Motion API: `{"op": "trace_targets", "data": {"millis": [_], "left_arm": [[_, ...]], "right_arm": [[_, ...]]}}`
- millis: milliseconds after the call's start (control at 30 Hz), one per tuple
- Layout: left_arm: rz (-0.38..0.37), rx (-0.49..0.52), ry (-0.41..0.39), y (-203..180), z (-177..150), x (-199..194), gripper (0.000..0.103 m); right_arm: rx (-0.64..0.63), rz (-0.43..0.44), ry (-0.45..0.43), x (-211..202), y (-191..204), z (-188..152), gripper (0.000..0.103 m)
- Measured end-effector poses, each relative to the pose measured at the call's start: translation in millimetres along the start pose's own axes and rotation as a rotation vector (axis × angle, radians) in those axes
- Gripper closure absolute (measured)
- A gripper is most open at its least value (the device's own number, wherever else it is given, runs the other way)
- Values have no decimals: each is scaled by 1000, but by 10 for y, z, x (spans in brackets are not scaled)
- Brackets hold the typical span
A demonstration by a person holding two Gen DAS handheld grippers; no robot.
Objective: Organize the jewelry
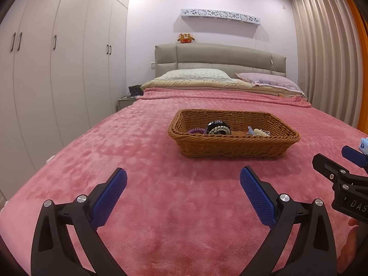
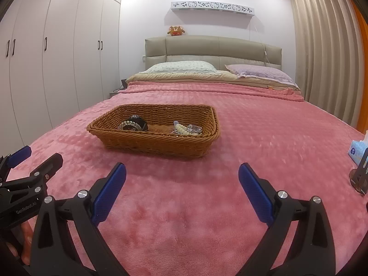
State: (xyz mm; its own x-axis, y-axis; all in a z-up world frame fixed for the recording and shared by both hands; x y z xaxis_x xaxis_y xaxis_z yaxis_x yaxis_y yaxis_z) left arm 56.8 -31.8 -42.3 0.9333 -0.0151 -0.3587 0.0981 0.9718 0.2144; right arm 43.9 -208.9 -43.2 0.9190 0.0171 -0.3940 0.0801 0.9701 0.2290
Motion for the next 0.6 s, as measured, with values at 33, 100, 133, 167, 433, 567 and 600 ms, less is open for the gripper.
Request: {"op": "trace_targets", "data": {"millis": [33,100,133,167,433,567,600], "left_arm": [[0,1,1,-3,4,1,8],[-1,3,2,-4,-1,1,8],[-1,3,2,-2,-1,5,8],[-1,4,2,-1,-2,5,8],[-1,4,3,-1,-5,6,8],[-1,3,3,-2,-3,5,8],[-1,3,3,1,-7,4,8]], "right_arm": [[-1,0,0,0,0,0,9],[-1,-1,1,1,0,-3,9],[0,0,1,0,2,-1,9],[0,0,0,0,1,-1,9],[8,1,5,6,-17,-6,8],[7,1,4,7,-16,-5,8],[6,1,4,7,-17,-3,8]]}}
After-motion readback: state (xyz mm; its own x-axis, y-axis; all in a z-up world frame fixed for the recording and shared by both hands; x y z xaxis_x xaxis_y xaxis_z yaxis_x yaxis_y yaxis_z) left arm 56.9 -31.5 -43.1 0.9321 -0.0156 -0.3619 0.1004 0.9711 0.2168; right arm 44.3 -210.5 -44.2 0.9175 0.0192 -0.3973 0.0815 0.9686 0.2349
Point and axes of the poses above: each gripper's, at about its wrist camera, not at the fingertips, and x roughly the way its jaws point, y to its left, z to its top, the point moved 5 cm from there along x, roughly the way its jaws point, and after that the axes turned 13 degrees about x, right-handed, at the moved point
